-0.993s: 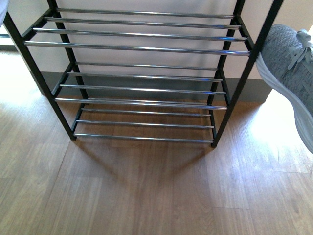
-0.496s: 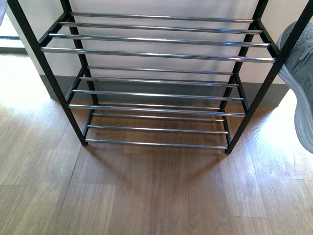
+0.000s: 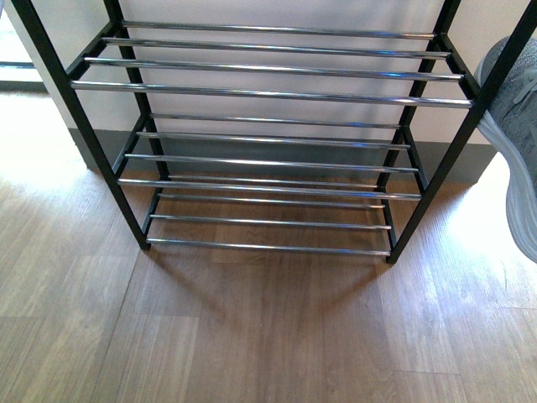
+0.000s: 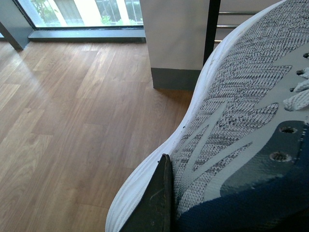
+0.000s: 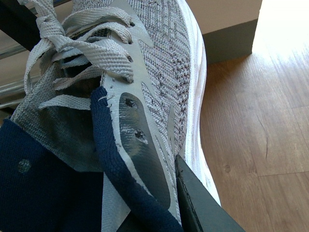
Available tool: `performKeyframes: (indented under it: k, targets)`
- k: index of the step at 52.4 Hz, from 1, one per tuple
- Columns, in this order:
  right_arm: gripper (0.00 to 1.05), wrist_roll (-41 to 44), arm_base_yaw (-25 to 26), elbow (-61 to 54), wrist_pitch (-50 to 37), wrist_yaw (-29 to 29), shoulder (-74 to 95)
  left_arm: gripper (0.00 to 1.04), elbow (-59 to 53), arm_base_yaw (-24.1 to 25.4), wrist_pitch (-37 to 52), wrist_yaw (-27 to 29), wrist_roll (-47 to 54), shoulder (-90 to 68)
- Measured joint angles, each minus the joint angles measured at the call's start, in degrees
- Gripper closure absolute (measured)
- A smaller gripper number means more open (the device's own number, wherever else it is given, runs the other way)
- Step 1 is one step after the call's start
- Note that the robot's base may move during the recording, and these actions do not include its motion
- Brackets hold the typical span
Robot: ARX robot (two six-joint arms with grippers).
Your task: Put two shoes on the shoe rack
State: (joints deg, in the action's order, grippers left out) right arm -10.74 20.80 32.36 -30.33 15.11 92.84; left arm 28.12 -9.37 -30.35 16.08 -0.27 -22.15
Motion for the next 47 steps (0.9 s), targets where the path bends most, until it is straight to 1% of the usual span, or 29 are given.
performKeyframes:
  k: [47]
  targets:
    - [1.04, 0.0, 0.0, 0.0, 0.0, 0.09, 0.11, 1.03, 0.02, 0.0, -0.04, 0.02, 0.0, 0.0]
